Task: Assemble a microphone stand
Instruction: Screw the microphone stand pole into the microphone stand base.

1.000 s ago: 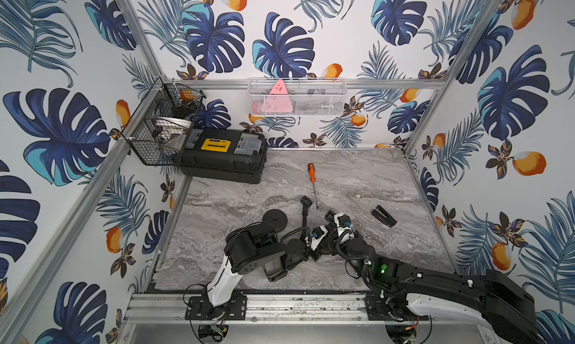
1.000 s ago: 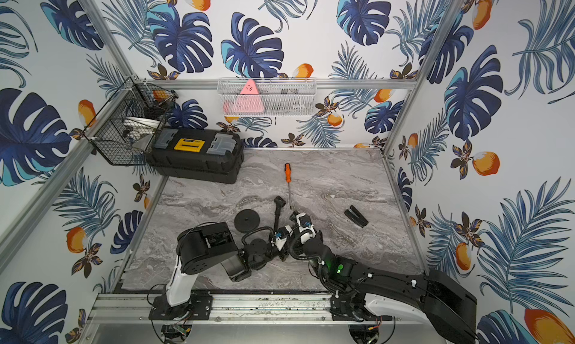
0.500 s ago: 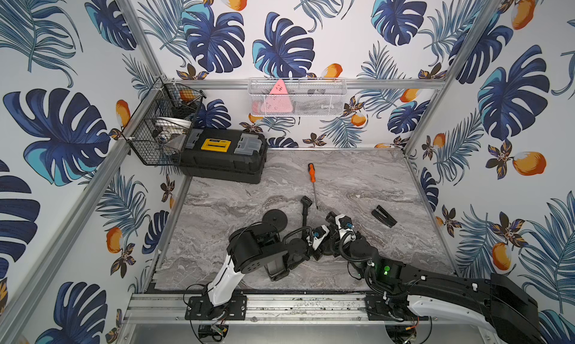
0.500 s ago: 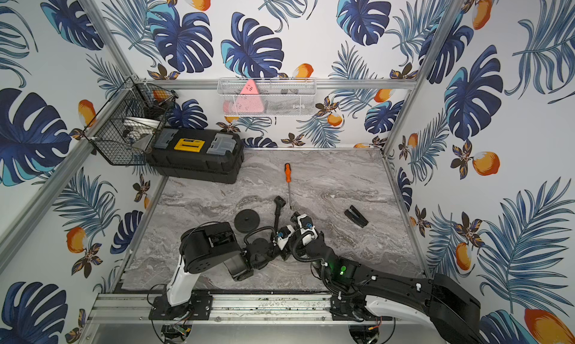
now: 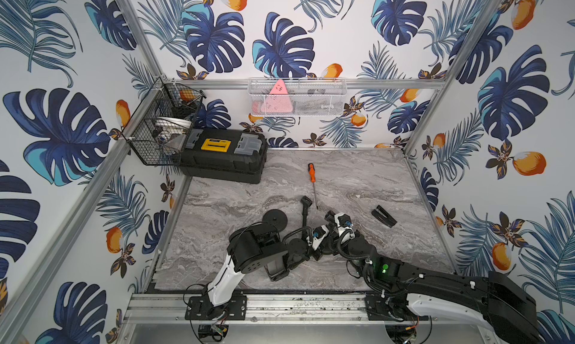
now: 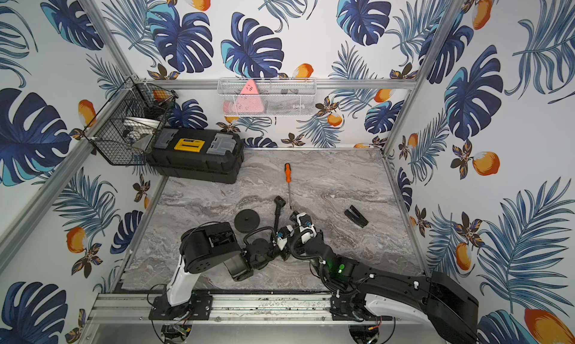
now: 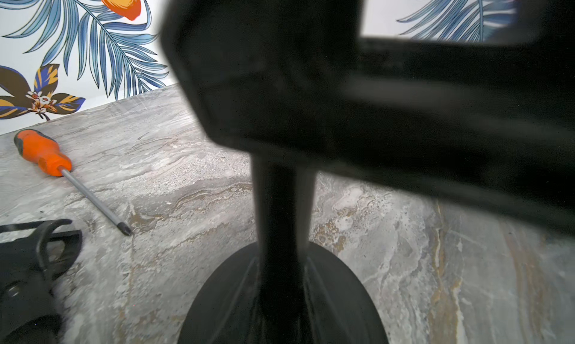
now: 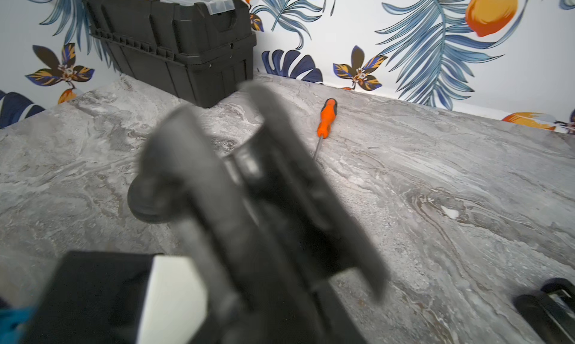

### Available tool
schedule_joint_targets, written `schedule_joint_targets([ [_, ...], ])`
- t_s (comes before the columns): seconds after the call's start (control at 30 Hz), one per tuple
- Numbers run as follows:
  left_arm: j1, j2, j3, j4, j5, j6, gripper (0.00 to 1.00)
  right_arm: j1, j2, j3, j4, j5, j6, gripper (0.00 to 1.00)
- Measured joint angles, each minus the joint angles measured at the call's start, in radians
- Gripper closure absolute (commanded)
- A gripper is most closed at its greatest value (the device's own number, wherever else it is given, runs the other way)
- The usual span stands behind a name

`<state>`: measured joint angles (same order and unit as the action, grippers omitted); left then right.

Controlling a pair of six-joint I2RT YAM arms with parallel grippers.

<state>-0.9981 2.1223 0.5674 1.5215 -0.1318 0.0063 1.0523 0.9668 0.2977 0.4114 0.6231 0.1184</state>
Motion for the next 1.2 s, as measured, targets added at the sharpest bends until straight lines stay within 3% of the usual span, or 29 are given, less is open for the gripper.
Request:
schedule_joint_targets([
  [0.1,0.0,0.0,-0.013,0.013,-0.002,0.005,0.78,-0.009,-0.043,-0.011,-0.009,0.003,-0.032,0.29],
  [0.2,0.0,-0.003,-0.025,0.019,-0.003,0.015,0.78,-0.037,-0.119,-0.035,-0.039,-0.092,-0.065,0.34],
  [0.5,0.001,-0.016,-0.045,0.023,-0.003,0.018,0.78,-0.296,-0.265,-0.089,-0.133,-0.558,-0.132,0.4],
  [0.63,0.002,-0.033,-0.069,0.021,-0.005,0.018,0.78,-0.409,-0.226,-0.092,-0.127,-0.759,-0.161,0.39],
  [0.8,0.002,-0.058,-0.102,0.018,-0.01,0.021,0.78,-0.475,-0.153,-0.034,-0.129,-0.952,-0.225,0.37],
  [1.2,0.004,-0.056,-0.124,0.041,-0.01,0.021,0.79,-0.51,-0.07,-0.009,-0.104,-1.118,-0.296,0.47],
])
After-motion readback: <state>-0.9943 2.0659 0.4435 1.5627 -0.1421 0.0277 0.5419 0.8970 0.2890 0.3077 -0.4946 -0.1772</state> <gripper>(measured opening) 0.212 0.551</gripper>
